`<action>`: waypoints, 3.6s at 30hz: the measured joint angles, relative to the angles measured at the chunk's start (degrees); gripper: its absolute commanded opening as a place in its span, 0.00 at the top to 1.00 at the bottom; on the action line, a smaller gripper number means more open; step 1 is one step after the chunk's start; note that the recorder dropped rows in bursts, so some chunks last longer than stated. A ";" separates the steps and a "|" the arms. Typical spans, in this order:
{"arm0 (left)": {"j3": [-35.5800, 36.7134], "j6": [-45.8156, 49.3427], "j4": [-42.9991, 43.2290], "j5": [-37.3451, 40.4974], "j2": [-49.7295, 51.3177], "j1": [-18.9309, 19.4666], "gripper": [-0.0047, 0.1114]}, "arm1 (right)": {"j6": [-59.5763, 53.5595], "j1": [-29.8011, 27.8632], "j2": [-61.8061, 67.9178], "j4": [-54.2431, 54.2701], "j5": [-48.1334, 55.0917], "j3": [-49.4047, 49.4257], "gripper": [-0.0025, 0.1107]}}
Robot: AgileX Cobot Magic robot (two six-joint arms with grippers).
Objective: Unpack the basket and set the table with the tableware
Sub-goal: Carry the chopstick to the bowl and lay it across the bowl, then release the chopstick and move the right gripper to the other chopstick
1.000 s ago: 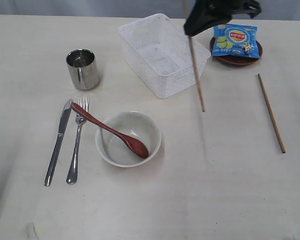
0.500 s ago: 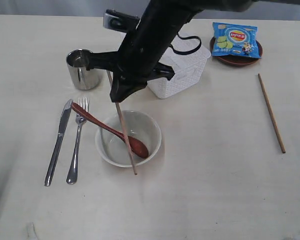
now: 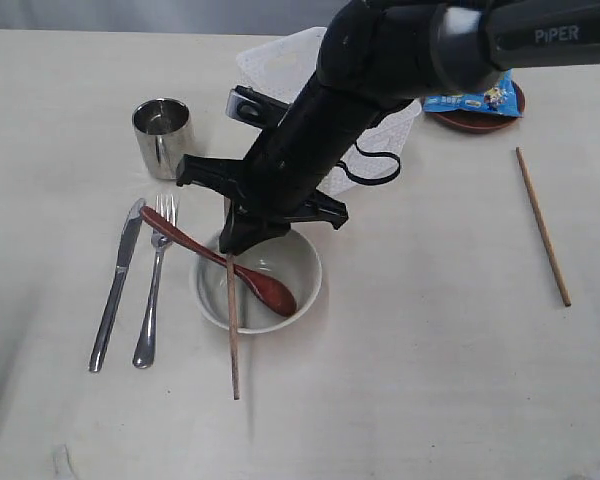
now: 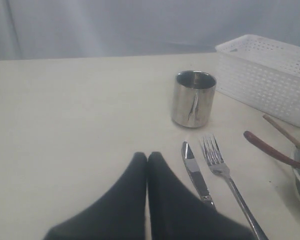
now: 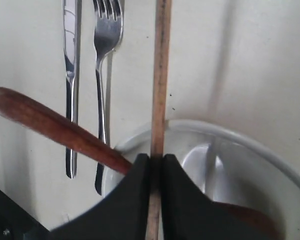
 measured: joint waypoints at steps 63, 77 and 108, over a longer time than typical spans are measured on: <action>0.00 0.00 0.00 0.00 0.00 0.00 0.96 | 3.89 0.10 -5.79 -12.53 2.96 -2.98 0.56; 0.00 0.00 0.00 0.00 0.00 0.00 0.96 | 3.56 -7.08 -16.07 -27.08 11.74 -3.62 0.56; 0.00 0.00 0.00 0.00 0.00 0.00 0.96 | 1.82 -38.79 6.30 -39.60 9.61 -2.97 0.77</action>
